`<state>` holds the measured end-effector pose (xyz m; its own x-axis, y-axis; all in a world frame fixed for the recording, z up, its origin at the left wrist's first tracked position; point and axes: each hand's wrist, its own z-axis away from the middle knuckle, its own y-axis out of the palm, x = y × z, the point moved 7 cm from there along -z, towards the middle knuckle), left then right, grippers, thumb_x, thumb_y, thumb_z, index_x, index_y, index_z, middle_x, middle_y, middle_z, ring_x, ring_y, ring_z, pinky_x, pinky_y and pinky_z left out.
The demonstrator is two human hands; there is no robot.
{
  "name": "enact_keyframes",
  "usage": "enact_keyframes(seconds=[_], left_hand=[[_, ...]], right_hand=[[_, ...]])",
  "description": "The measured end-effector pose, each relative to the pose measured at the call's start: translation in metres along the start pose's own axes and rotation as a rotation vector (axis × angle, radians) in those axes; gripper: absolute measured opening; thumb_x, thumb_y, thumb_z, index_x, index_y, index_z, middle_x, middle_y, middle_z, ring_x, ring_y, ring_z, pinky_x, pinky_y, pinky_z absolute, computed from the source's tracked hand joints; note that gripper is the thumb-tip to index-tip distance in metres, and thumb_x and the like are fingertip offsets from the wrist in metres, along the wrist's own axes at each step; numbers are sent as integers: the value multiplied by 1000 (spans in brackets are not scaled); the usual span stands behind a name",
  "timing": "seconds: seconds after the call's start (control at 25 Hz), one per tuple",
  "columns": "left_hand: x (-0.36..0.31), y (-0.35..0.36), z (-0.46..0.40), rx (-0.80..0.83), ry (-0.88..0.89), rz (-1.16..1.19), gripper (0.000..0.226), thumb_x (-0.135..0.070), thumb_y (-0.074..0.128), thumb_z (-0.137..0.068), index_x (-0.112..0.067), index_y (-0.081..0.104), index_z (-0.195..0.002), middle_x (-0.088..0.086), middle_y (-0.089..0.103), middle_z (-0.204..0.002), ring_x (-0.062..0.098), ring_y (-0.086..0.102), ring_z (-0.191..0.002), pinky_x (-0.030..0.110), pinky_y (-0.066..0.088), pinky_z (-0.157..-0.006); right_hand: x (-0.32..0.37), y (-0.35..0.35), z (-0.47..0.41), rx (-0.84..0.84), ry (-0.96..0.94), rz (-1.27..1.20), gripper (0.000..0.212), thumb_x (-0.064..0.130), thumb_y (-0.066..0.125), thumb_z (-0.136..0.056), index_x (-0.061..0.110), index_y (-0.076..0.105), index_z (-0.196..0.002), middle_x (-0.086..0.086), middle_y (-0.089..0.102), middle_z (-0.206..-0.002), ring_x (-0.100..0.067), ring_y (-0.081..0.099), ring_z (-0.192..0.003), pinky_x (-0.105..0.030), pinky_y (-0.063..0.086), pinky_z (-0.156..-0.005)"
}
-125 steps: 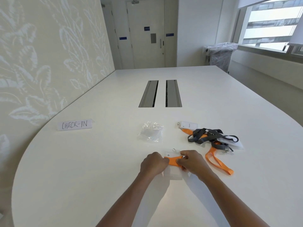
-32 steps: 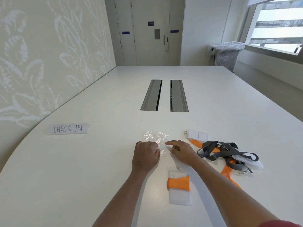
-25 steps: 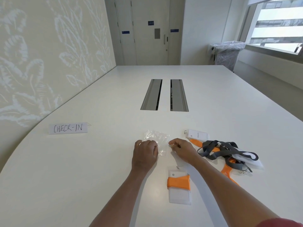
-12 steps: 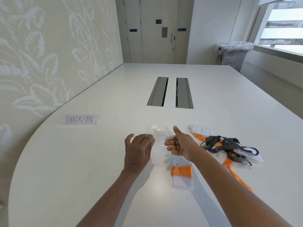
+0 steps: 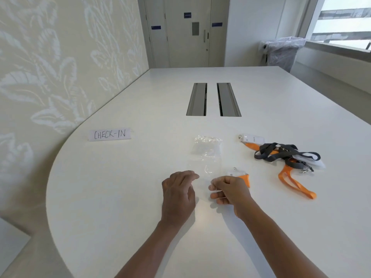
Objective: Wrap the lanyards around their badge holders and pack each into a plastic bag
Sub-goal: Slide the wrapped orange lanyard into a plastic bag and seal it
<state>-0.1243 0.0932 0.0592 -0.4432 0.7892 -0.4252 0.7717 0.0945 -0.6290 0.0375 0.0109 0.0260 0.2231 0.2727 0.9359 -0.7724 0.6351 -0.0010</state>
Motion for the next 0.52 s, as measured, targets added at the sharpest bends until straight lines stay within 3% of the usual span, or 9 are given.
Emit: enact_keyframes(seconds=[0.16, 0.32, 0.52], left_hand=[[-16, -1, 16, -9, -65, 106, 25, -16, 54, -90, -29, 67, -108, -17, 66, -102, 10, 60, -91, 30, 41, -80], [-16, 8, 16, 45, -167, 261, 10, -23, 60, -94, -25, 67, -100, -14, 69, -91, 7, 58, -62, 31, 50, -65], [-8, 10, 18, 66, -233, 249, 7, -27, 63, -96, -29, 70, -97, -15, 70, -90, 5, 60, -63, 26, 51, -62]], right_hand=[[-21, 10, 17, -62, -27, 45, 10, 11, 61, -92, 7, 68, -86, -5, 77, -77, -30, 74, -62, -31, 52, -45], [-20, 7, 20, -128, -99, 85, 14, 16, 69, -89, 9, 69, -77, -5, 74, -68, -22, 68, -55, -29, 50, -45], [-18, 10, 20, -95, -197, 237, 18, 27, 70, -90, 22, 73, -73, 4, 67, -58, -7, 57, -49, -21, 45, -51]])
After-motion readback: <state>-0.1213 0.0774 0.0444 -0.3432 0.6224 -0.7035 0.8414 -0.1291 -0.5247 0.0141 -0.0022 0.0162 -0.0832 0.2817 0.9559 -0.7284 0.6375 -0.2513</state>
